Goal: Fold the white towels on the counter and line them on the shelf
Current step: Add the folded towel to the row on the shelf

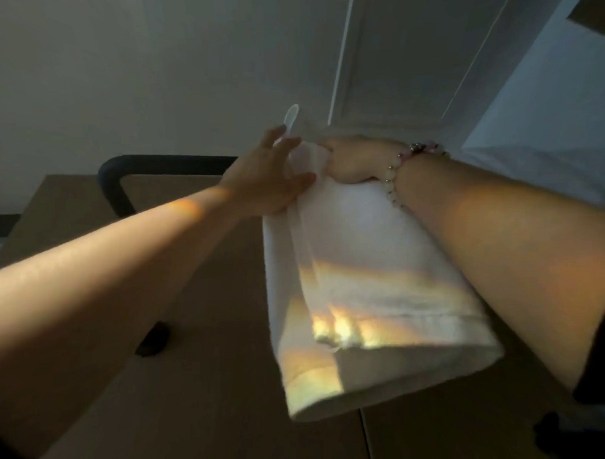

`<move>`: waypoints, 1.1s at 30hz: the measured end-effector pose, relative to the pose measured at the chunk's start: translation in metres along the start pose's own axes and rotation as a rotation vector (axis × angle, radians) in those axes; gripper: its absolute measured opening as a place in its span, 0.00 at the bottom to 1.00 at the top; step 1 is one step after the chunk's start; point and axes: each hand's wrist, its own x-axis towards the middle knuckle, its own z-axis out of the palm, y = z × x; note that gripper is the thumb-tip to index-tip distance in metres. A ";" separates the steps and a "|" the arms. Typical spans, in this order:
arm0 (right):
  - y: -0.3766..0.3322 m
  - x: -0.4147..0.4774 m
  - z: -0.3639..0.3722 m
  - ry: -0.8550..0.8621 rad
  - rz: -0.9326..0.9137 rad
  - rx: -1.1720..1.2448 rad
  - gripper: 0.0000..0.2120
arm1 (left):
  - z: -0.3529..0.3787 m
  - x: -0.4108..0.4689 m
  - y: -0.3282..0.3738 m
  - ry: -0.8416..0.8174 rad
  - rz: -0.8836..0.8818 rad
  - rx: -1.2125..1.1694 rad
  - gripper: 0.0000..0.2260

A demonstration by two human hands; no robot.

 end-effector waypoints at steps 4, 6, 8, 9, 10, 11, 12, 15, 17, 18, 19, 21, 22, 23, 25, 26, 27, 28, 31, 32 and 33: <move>0.006 0.000 0.001 -0.014 -0.011 0.053 0.21 | -0.001 0.023 0.006 -0.204 0.006 0.154 0.32; 0.009 -0.005 -0.003 -0.014 0.007 0.049 0.20 | -0.003 0.035 0.008 -0.255 0.016 0.265 0.30; 0.011 -0.010 -0.009 0.055 0.042 0.009 0.20 | -0.003 0.044 0.006 -0.298 -0.017 0.289 0.30; 0.012 -0.014 -0.012 0.123 0.045 -0.025 0.20 | -0.002 0.047 0.004 -0.296 -0.038 0.289 0.30; 0.012 -0.015 -0.013 0.176 0.029 -0.051 0.20 | 0.001 0.049 0.002 -0.278 -0.060 0.292 0.30; 0.010 -0.016 -0.013 0.197 -0.003 -0.054 0.20 | 0.003 0.050 0.001 -0.253 -0.081 0.294 0.29; 0.009 -0.015 -0.011 0.168 -0.046 -0.055 0.20 | 0.005 0.051 0.002 -0.226 -0.095 0.283 0.28; 0.005 -0.010 -0.003 0.059 -0.101 0.028 0.20 | 0.008 0.044 0.006 -0.147 -0.121 0.141 0.24; 0.004 -0.003 0.000 0.059 -0.108 0.063 0.20 | 0.008 0.030 0.007 -0.048 -0.136 -0.042 0.26; 0.004 0.001 0.002 0.059 -0.108 0.067 0.20 | 0.008 0.017 0.009 0.038 -0.153 -0.143 0.28; 0.005 0.004 0.004 0.048 -0.092 0.072 0.20 | 0.008 0.003 0.010 0.142 -0.189 -0.248 0.31; 0.006 0.009 0.007 0.032 -0.076 0.050 0.20 | 0.012 -0.027 0.018 0.278 -0.314 -0.458 0.33; 0.006 0.011 0.008 0.028 -0.081 0.046 0.20 | 0.015 -0.037 0.022 0.270 -0.364 -0.571 0.34; 0.005 0.012 0.009 0.028 -0.090 0.037 0.20 | 0.018 -0.044 0.026 0.220 -0.376 -0.675 0.35; 0.004 0.014 0.006 0.009 -0.102 0.049 0.20 | 0.024 -0.045 0.032 0.092 -0.348 -0.784 0.35; 0.006 0.014 0.004 -0.007 -0.100 0.076 0.20 | 0.022 -0.038 0.034 0.060 -0.343 -0.784 0.33; 0.009 0.013 0.001 -0.018 -0.099 0.118 0.20 | 0.020 -0.031 0.035 0.064 -0.341 -0.771 0.30; 0.012 0.010 -0.002 -0.012 -0.094 0.170 0.20 | 0.017 -0.023 0.036 0.084 -0.334 -0.772 0.27; 0.024 -0.001 -0.009 0.158 0.020 0.413 0.22 | 0.007 -0.006 0.033 0.112 -0.340 -0.826 0.29; 0.030 -0.002 -0.010 0.231 0.102 0.487 0.24 | 0.005 -0.001 0.032 0.101 -0.348 -0.824 0.30; 0.034 -0.003 -0.012 0.246 0.193 0.533 0.25 | 0.003 0.004 0.031 0.090 -0.340 -0.824 0.30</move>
